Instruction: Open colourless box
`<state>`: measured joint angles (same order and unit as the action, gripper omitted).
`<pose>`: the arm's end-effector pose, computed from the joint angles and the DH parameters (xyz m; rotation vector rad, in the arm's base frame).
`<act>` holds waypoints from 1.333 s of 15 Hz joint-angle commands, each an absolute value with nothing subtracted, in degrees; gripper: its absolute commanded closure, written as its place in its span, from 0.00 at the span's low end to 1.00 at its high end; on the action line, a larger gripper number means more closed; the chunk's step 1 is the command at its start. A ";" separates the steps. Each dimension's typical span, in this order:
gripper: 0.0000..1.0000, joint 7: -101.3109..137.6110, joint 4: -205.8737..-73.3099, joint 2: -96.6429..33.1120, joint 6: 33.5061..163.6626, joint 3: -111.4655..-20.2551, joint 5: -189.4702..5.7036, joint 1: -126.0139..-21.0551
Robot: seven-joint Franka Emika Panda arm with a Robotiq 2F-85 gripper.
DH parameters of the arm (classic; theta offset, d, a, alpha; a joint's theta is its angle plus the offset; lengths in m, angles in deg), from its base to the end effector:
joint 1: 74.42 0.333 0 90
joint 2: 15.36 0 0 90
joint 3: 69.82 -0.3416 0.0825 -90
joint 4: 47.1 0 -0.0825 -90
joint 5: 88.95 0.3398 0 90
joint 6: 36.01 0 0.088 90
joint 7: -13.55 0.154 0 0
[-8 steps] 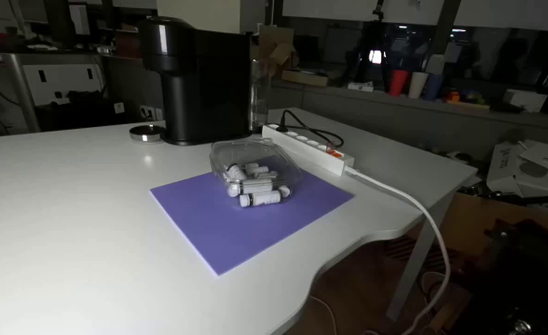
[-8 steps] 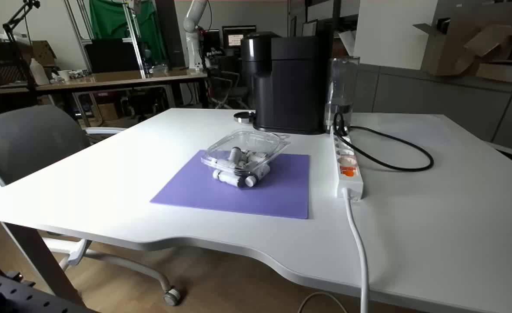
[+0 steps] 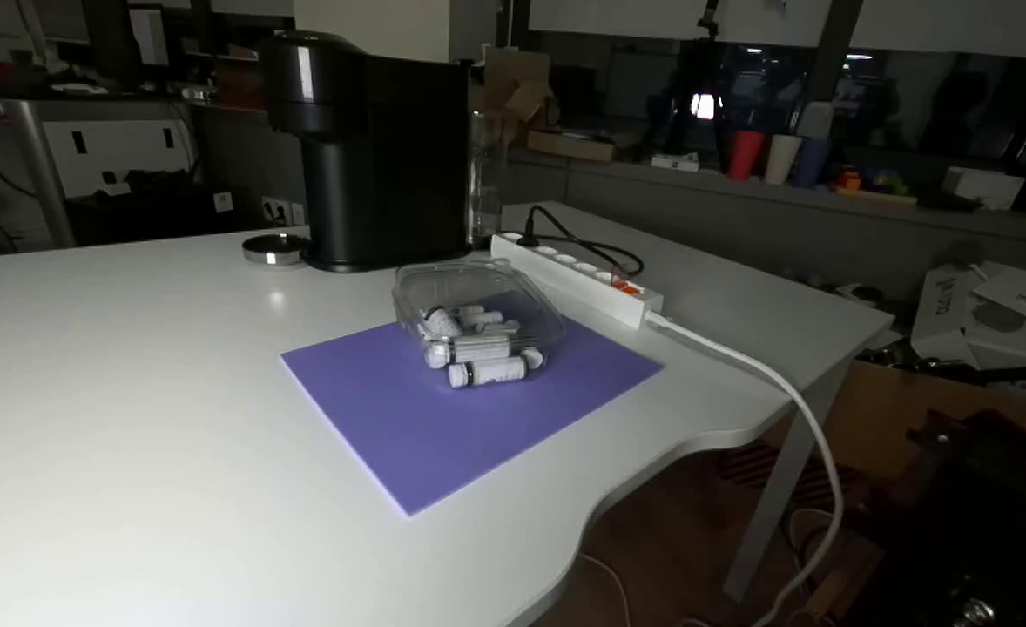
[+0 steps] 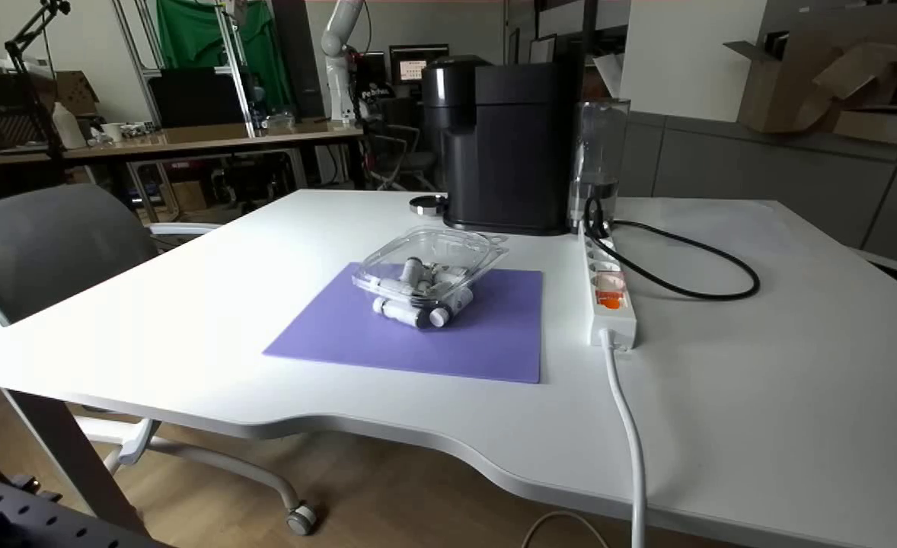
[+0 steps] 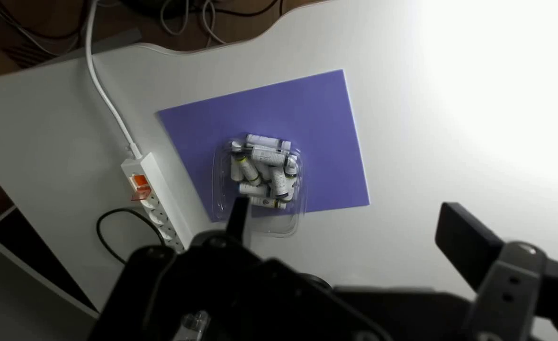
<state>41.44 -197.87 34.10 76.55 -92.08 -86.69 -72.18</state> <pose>0.2398 0.1249 0.4803 2.9346 -0.2599 0.3614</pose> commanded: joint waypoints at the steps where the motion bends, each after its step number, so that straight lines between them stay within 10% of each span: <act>1: 0.00 41.93 -197.77 33.85 76.44 -91.48 -87.29 -71.46; 10: 0.00 41.48 -197.65 29.00 83.09 -86.51 -89.87 -78.16; 20: 0.00 6.99 -192.40 9.60 92.35 -60.62 -74.03 -73.69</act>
<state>17.55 -196.64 15.61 93.25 -67.40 -79.82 -76.95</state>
